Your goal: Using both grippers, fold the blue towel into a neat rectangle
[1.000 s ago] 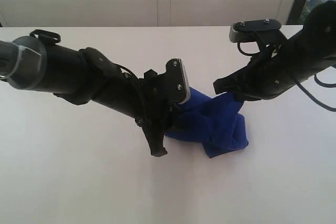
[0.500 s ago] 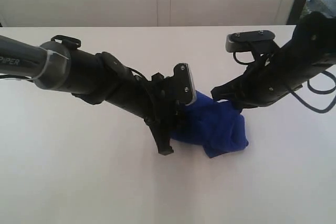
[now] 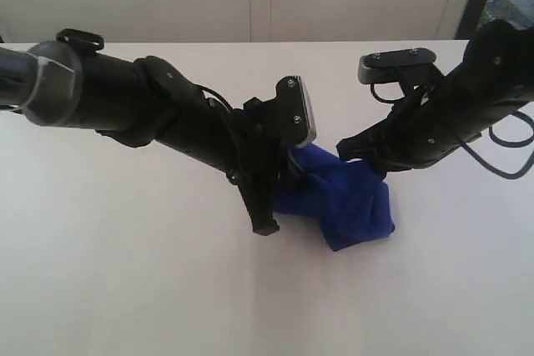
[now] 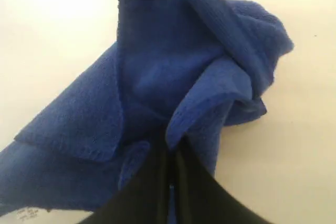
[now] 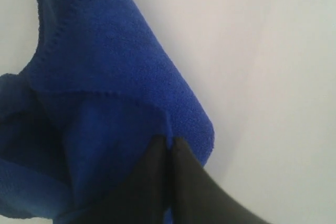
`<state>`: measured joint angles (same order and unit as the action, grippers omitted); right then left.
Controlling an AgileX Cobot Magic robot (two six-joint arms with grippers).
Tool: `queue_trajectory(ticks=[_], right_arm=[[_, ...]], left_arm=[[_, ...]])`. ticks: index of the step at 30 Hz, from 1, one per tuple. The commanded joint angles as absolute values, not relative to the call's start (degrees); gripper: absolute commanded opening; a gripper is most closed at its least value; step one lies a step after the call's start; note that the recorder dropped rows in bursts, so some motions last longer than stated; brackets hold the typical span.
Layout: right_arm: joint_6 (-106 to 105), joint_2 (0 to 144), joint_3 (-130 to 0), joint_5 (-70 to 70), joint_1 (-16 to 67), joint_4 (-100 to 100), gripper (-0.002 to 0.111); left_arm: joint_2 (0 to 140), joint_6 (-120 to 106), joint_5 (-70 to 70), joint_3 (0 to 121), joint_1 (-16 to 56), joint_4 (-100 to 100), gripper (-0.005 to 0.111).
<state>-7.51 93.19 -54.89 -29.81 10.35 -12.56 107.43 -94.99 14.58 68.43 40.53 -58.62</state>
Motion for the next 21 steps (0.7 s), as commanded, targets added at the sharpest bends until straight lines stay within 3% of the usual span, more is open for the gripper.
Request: queue_trajectory(ticks=[1, 10, 21], right_arm=[[-7.2, 89.4, -55.4, -29.9, 8.9, -11.3, 0.000], [-7.3, 81.4, -55.4, -33.0, 6.6, -10.1, 0.000], [-7.5, 83.1, -55.2, -37.1, 6.6, -7.5, 0.000]], left_arm=[[102.5, -83.9, 18.2, 66.1, 40.6, -45.1, 0.000], [99.4, -52.0, 38.7, 65.7, 40.6, -1.3, 0.000], [99.4, -47.6, 40.6, 61.7, 40.6, 5.8, 0.000]])
